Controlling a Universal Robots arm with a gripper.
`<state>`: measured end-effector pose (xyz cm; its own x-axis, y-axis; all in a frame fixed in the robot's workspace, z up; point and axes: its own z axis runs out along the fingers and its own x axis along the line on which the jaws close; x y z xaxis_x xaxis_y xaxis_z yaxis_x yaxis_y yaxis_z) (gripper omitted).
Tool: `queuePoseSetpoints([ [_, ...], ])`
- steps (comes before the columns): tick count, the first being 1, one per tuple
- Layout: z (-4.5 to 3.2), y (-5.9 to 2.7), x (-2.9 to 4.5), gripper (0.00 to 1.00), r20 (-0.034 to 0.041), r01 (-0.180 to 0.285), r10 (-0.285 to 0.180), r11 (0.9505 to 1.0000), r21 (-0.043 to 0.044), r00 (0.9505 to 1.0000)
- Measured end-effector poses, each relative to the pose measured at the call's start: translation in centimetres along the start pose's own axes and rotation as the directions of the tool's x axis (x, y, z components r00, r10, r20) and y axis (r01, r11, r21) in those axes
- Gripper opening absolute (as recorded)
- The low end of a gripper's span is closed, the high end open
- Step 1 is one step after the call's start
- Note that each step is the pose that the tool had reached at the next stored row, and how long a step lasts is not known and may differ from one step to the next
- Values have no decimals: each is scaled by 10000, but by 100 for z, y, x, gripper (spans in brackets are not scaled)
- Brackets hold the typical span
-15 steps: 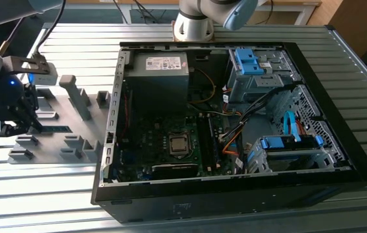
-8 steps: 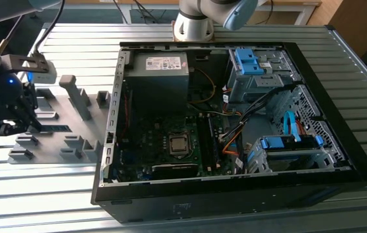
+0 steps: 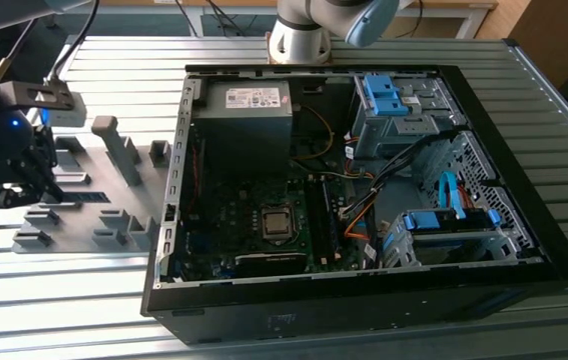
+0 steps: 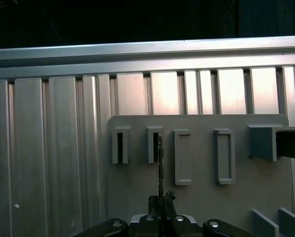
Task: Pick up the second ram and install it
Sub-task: 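Pick up the second ram and move it above second insertion slot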
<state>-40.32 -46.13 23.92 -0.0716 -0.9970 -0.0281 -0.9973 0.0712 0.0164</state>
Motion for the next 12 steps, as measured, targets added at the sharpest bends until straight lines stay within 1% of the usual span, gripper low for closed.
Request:
queuePoseSetpoints([
  [12,-55,1,-2,14,-1,0,0,10000,0,10000],
])
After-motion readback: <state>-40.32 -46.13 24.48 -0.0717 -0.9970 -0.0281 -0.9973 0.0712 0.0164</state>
